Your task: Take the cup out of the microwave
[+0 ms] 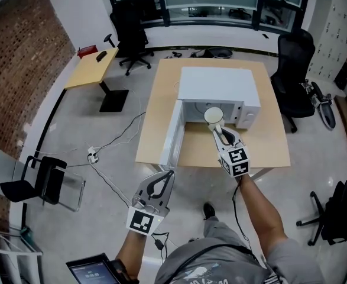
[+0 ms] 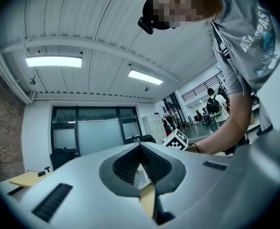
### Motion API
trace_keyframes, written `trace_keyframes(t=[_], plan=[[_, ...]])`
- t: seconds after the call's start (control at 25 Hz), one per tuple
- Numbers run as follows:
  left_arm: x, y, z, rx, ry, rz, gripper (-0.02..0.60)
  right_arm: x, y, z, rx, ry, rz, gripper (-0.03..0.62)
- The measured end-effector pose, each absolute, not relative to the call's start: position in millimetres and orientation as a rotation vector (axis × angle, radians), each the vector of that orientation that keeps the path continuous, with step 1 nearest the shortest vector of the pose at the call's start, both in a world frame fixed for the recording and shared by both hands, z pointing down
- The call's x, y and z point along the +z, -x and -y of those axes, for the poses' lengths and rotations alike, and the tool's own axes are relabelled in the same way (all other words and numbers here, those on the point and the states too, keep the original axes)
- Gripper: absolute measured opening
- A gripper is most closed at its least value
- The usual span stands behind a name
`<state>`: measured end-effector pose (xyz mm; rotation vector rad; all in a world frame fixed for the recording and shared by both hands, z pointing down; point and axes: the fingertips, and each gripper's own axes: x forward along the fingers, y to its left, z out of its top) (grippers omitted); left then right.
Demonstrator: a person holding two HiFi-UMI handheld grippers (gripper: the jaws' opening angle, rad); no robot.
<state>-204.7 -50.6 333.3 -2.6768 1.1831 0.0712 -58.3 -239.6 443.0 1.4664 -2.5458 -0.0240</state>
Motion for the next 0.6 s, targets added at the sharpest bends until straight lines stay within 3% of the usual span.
trace_keyframes(t=[0.6], plan=[[302, 227, -29, 0.176, 2.651, -1.068, 0.026, 336, 82, 92, -0.172, -1.388, 2.659, 0.074]])
